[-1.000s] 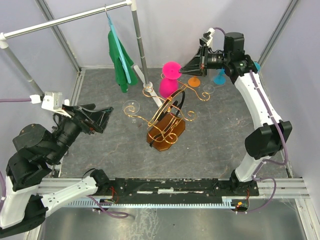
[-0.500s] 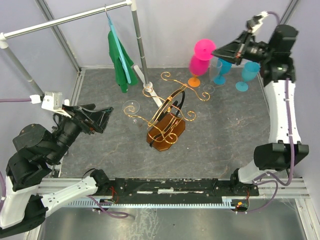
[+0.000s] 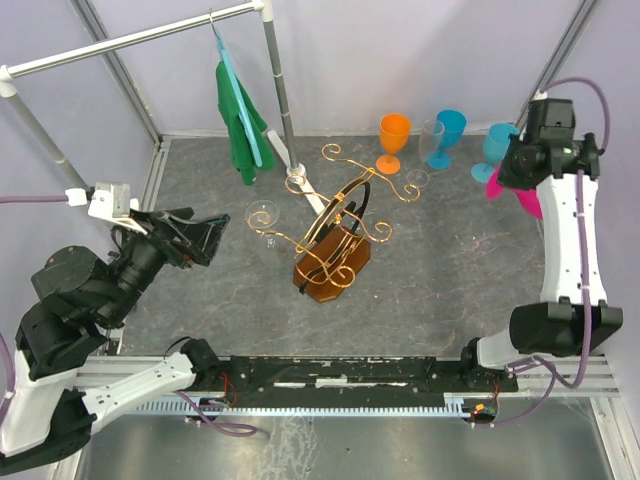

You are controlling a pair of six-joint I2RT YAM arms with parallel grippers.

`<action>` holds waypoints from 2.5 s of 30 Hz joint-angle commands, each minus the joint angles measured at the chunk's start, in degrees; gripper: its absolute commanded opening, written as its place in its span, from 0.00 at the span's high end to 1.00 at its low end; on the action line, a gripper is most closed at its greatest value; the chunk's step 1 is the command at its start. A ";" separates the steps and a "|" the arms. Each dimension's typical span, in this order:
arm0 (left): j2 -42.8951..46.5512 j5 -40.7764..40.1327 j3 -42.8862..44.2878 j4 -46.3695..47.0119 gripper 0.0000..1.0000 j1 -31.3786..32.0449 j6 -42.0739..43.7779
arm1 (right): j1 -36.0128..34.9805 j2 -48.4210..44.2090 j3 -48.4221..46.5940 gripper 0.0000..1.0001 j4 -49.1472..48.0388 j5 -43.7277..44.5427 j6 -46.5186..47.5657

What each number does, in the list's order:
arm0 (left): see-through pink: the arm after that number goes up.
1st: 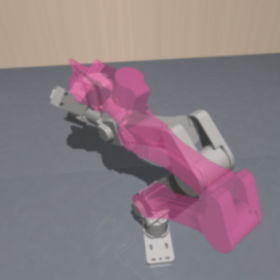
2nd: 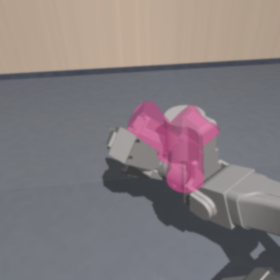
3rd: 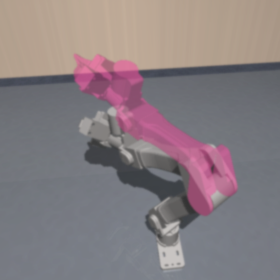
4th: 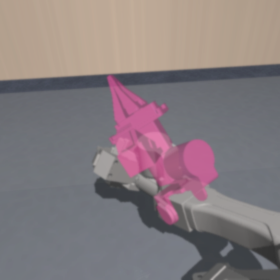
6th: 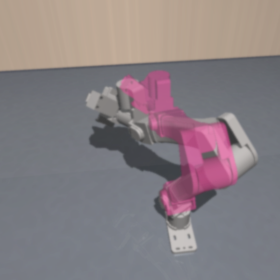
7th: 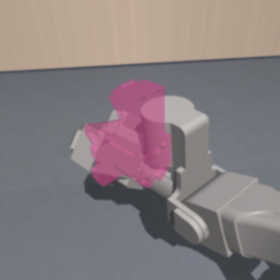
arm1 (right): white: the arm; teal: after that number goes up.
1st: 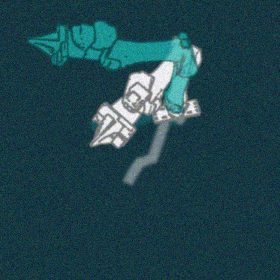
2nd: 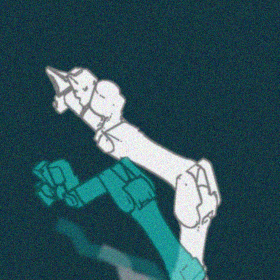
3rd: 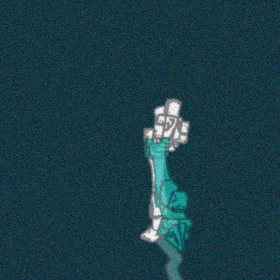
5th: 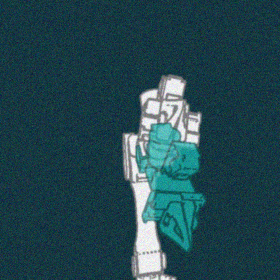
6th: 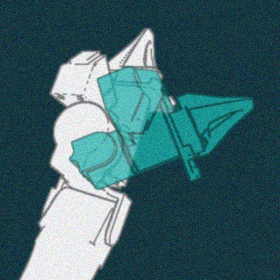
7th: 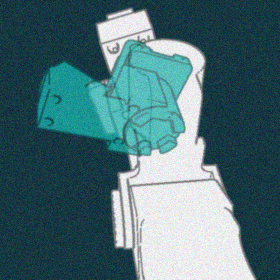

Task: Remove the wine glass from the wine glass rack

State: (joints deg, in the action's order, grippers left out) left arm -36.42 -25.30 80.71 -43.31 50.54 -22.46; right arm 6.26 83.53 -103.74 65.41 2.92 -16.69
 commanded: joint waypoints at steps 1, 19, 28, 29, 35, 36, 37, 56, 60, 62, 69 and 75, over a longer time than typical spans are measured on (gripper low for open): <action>-1.56 0.99 -0.28 3.45 0.07 -0.10 0.48 | -1.75 2.25 6.20 0.99 -1.73 25.02 5.41; -1.81 0.64 -0.28 3.43 0.05 -0.10 2.68 | -11.36 27.44 18.13 0.99 -13.54 68.38 -2.16; -1.55 -0.16 0.11 2.62 0.05 -0.11 2.38 | -12.70 35.48 20.82 0.99 -26.63 72.91 4.42; -1.66 -0.16 0.00 2.76 0.05 -0.10 2.34 | -12.85 36.48 21.60 1.00 -28.27 73.54 5.33; -2.10 -0.02 -0.40 3.06 0.05 -0.15 2.24 | -13.40 38.19 26.17 1.00 -34.24 73.02 9.55; -2.21 -0.02 -0.38 3.12 0.05 -0.10 2.24 | -13.46 38.18 26.70 0.99 -34.67 72.65 9.80; -2.34 0.05 -0.30 3.12 0.05 -0.10 2.24 | -13.42 38.27 27.14 0.99 -35.11 72.35 10.35; -1.50 -0.85 -0.24 2.44 0.04 -0.10 1.83 | -13.47 45.07 23.46 1.00 -37.03 75.73 15.03; -1.35 -0.98 -0.59 2.52 0.04 -0.10 1.72 | -13.39 45.10 23.34 0.94 -35.50 74.22 14.57; -1.49 -0.86 -0.65 2.70 0.04 -0.15 1.63 | -13.44 45.44 22.52 0.92 -33.54 73.49 13.48; -1.60 -0.64 -0.38 2.66 0.04 -0.10 1.63 | -13.75 45.63 20.34 0.92 -28.47 67.83 10.94; -1.87 -0.42 -0.03 2.79 0.05 -0.11 1.80 | -14.41 46.56 19.07 0.90 -25.72 65.72 9.64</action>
State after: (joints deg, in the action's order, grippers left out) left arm -38.04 -25.39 80.18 -41.74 50.54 -22.00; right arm -7.49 129.29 -82.11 36.77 70.94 -4.32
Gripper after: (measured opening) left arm 0.953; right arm 0.092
